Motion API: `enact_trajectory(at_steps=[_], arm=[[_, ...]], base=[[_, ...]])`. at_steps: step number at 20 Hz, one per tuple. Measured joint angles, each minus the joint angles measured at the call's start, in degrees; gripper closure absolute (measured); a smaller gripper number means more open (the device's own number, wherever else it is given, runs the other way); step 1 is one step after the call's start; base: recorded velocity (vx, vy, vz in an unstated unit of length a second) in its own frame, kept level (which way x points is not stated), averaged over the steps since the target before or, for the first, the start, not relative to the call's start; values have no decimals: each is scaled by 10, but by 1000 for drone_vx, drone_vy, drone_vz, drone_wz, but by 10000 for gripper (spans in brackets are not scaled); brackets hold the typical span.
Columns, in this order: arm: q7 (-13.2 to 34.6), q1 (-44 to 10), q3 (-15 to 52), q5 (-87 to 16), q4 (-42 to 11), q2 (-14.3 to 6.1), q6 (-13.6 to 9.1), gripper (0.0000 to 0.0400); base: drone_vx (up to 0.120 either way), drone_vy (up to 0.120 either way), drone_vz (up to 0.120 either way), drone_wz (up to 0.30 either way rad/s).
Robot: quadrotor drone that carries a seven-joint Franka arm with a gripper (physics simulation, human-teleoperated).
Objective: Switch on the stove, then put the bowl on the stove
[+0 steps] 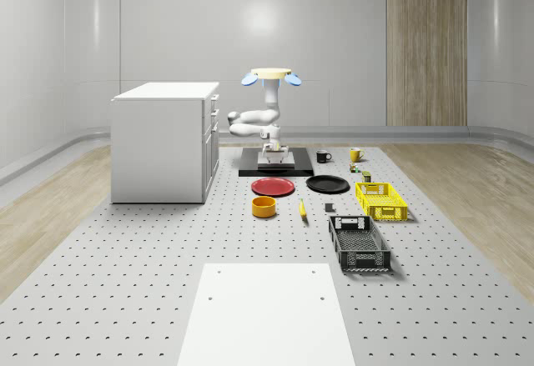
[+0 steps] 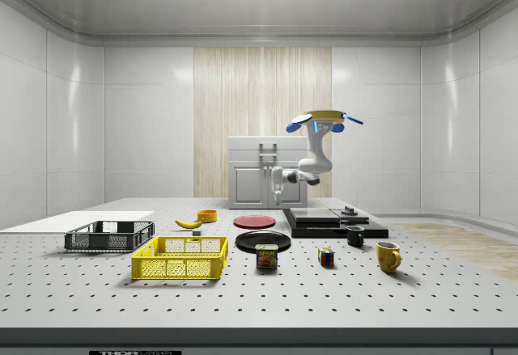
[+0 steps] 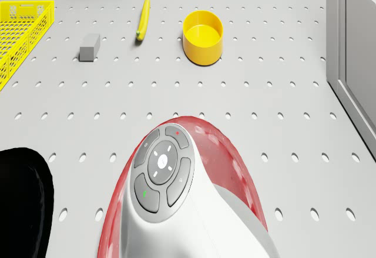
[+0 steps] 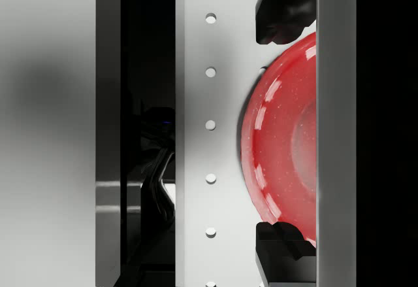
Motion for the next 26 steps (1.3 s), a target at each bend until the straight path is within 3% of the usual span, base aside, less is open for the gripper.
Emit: enact_trajectory(at_steps=[5, 26], arm=[[1, -1, 1, 1, 0, -2, 2, 0], [3, -4, 3, 5, 1, -10, 10, 0]], base=[[120, 0, -72, 0], [120, 0, 0, 0]])
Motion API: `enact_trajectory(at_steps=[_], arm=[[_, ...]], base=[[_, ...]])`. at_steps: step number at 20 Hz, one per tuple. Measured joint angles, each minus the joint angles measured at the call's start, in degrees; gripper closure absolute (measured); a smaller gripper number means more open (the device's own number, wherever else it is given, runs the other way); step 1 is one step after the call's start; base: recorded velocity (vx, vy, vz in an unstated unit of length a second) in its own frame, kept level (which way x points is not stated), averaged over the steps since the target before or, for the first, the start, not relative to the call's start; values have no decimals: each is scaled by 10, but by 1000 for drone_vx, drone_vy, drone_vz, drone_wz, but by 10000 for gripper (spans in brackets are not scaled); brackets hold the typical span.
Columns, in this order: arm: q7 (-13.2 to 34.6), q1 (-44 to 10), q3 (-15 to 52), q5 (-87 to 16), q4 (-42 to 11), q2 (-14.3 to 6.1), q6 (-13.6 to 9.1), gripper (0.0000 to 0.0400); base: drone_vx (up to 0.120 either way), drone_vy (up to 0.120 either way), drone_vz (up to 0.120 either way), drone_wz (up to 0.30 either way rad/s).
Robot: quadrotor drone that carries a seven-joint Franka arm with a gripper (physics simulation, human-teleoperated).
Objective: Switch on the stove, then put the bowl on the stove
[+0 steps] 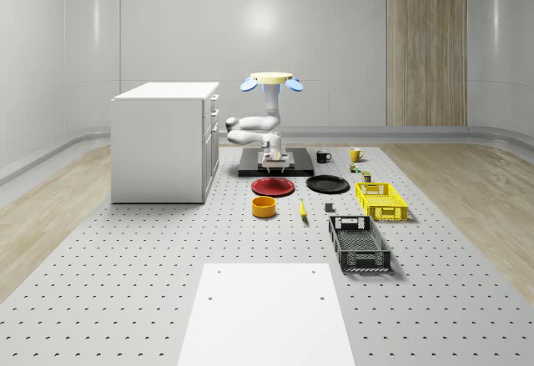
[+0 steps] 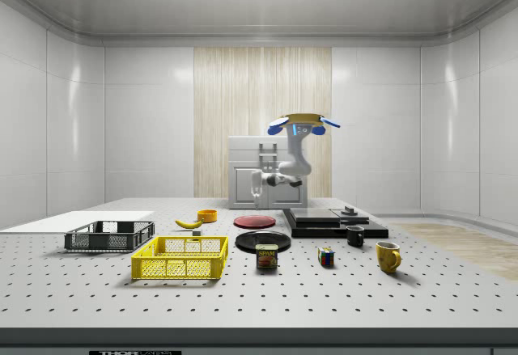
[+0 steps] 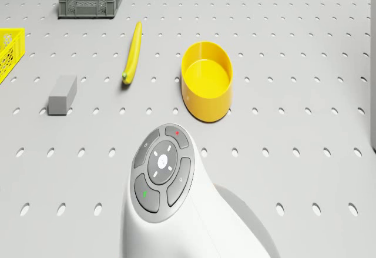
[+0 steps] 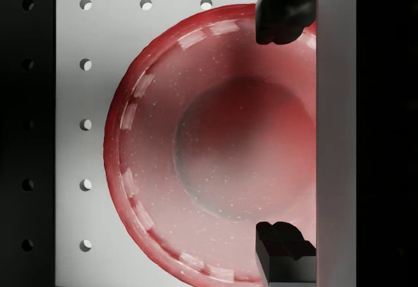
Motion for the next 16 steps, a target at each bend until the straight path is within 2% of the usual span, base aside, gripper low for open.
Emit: enact_trajectory(at_steps=[16], arm=[[2, -2, 1, 2, 0, -5, 5, 0]], base=[[120, 0, 0, 0]])
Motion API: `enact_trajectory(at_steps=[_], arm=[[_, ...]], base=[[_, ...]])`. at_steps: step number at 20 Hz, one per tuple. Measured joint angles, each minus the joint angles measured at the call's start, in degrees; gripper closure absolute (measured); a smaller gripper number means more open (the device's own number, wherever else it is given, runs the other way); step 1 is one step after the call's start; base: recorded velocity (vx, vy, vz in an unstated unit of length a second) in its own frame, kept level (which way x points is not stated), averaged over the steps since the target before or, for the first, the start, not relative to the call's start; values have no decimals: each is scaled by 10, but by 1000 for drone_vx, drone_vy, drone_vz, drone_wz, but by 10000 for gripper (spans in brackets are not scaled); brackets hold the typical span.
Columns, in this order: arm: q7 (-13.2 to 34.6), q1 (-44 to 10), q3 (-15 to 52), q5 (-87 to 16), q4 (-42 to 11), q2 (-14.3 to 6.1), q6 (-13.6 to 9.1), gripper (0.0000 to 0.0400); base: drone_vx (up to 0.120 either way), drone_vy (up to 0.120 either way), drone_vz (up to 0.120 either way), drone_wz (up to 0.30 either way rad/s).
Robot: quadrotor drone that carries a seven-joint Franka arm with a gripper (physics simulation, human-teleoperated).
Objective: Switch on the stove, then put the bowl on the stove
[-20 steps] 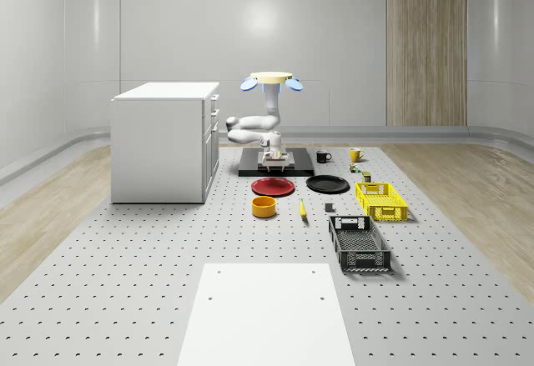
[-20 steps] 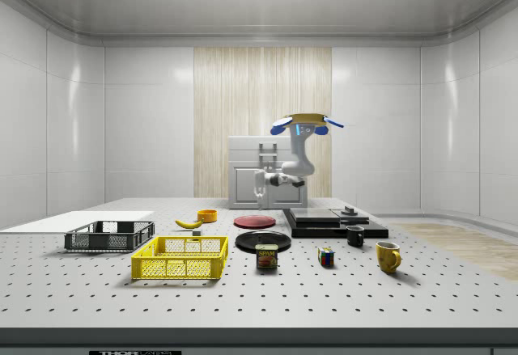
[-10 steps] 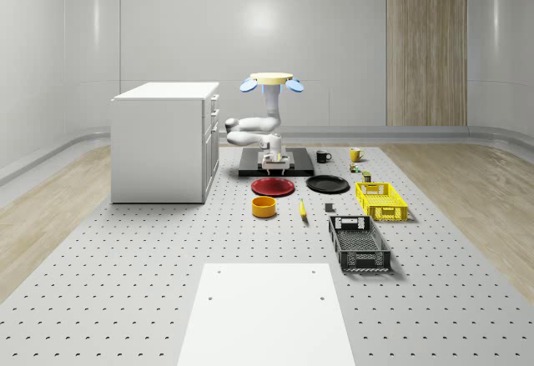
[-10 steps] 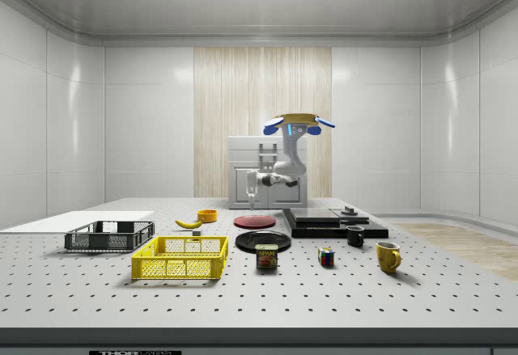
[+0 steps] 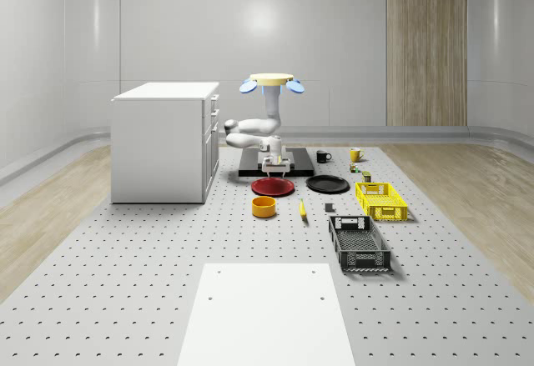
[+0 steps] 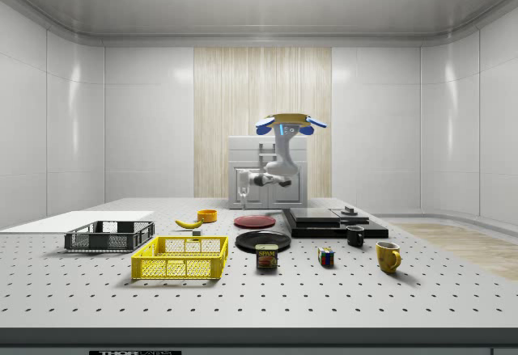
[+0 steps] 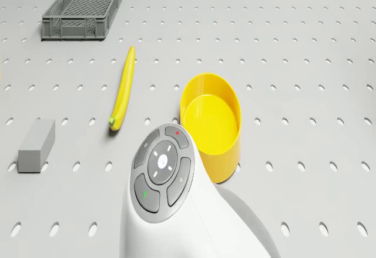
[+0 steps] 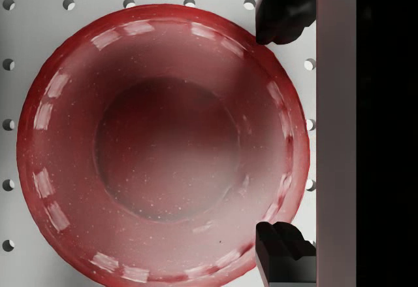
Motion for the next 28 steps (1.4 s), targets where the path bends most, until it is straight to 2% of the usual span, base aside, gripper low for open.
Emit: enact_trajectory(at_steps=[28], arm=[[2, -3, 2, 3, 1, -7, 6, 0]], base=[[120, 0, 0, 0]])
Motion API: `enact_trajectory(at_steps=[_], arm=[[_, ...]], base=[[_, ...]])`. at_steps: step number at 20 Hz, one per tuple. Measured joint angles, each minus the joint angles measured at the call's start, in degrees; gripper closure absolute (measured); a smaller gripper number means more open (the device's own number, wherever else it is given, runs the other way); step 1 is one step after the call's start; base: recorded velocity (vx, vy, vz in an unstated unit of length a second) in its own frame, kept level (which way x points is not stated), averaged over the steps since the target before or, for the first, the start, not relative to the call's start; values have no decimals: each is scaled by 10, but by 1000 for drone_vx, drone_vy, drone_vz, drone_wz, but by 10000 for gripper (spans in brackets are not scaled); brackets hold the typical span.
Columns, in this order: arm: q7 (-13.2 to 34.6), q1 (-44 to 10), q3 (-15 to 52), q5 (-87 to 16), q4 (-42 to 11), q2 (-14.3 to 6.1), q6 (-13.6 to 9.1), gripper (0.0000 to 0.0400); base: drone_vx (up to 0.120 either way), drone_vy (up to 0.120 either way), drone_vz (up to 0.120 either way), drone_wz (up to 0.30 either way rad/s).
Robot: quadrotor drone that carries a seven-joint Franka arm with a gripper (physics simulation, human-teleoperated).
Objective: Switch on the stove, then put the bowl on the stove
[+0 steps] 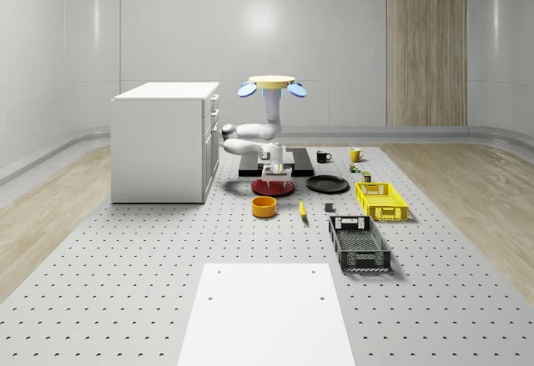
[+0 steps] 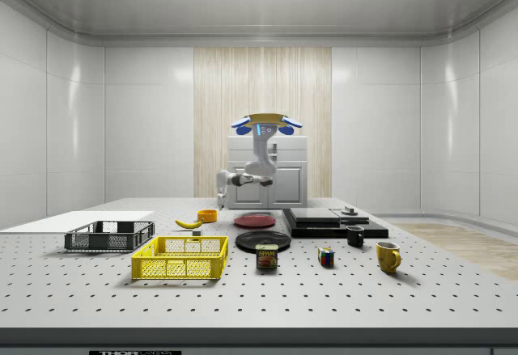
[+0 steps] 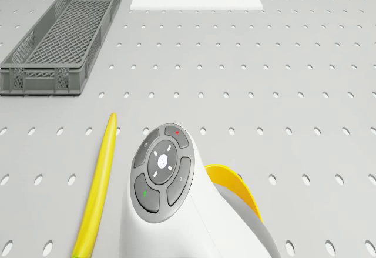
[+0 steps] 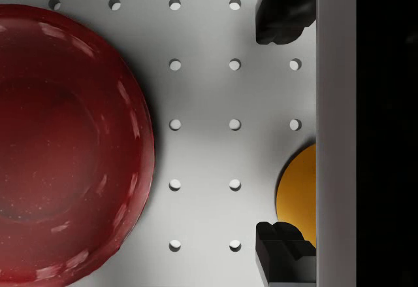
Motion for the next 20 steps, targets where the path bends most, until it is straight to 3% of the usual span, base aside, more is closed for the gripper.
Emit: enact_trajectory(at_steps=[18, 20], arm=[[1, -1, 1, 2, 0, -3, 3, 0], [1, -2, -2, -1, 1, -4, 5, 0]], base=[[120, 0, 0, 0], [20, 0, 0, 0]])
